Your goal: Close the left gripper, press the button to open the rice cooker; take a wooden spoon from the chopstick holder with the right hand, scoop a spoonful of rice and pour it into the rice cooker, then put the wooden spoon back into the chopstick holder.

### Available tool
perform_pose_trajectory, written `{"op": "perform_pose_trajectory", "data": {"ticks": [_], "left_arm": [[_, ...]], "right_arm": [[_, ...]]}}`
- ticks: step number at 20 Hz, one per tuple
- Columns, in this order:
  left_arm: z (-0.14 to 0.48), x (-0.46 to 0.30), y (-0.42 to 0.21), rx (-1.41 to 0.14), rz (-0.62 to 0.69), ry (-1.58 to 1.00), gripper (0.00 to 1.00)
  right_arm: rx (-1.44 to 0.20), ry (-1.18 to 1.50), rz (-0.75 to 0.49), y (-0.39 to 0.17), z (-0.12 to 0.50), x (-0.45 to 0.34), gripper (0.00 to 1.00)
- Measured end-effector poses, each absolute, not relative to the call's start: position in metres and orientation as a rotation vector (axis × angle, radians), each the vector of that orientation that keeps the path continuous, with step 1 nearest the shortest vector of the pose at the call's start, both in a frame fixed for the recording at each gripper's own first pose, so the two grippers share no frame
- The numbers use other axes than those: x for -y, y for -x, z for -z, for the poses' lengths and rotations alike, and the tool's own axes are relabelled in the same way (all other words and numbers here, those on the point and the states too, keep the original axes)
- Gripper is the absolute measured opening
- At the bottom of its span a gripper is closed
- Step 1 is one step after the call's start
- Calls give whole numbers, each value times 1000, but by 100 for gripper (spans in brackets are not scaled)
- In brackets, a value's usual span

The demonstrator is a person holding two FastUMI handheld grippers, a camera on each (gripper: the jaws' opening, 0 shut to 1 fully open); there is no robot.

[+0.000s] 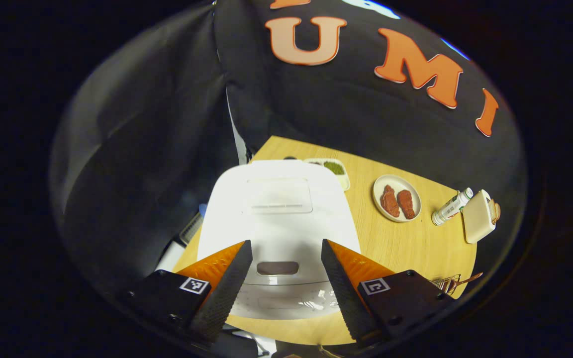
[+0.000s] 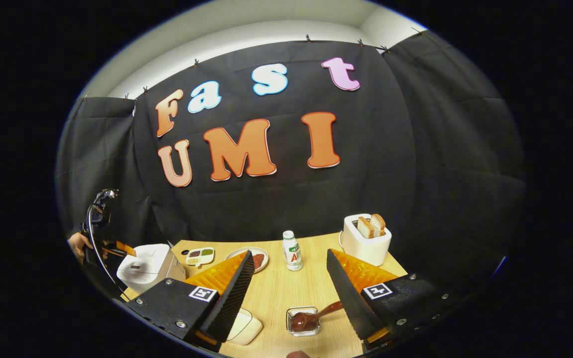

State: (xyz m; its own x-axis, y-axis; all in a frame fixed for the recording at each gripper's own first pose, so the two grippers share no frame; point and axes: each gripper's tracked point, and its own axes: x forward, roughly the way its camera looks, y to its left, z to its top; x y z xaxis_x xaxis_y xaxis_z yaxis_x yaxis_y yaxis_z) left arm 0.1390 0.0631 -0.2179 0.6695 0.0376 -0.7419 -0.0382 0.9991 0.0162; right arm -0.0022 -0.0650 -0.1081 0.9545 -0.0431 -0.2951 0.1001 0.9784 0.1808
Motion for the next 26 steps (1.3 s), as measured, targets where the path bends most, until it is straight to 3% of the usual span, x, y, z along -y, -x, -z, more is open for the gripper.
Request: {"op": "perform_pose_trajectory", "data": {"ticks": [6,13,17,18,22,23,24,26], "left_arm": [[105,-25,-129,-470,35,6,98],[29,17,-91,-126,101,1,97],[14,33,-63,-37,103,-33,99],[12,39,-55,-27,116,-26,99],[-1,48,-38,34,136,-28,99],[-4,53,-35,47,147,-32,99],[-9,56,-33,64,155,-33,99],[-16,61,-31,85,167,-36,99]], "right_arm": [[-223,-163,12,-16,84,29,92],[-113,-109,1,-26,45,16,91],[-35,-64,-9,-31,21,5,92],[-26,-55,-16,-31,18,2,87],[-17,-53,-31,-33,11,-9,97],[-12,-64,-34,-33,9,-10,92],[-7,-73,-39,-33,8,-12,97],[-3,-89,-52,-34,6,-17,93]]}}
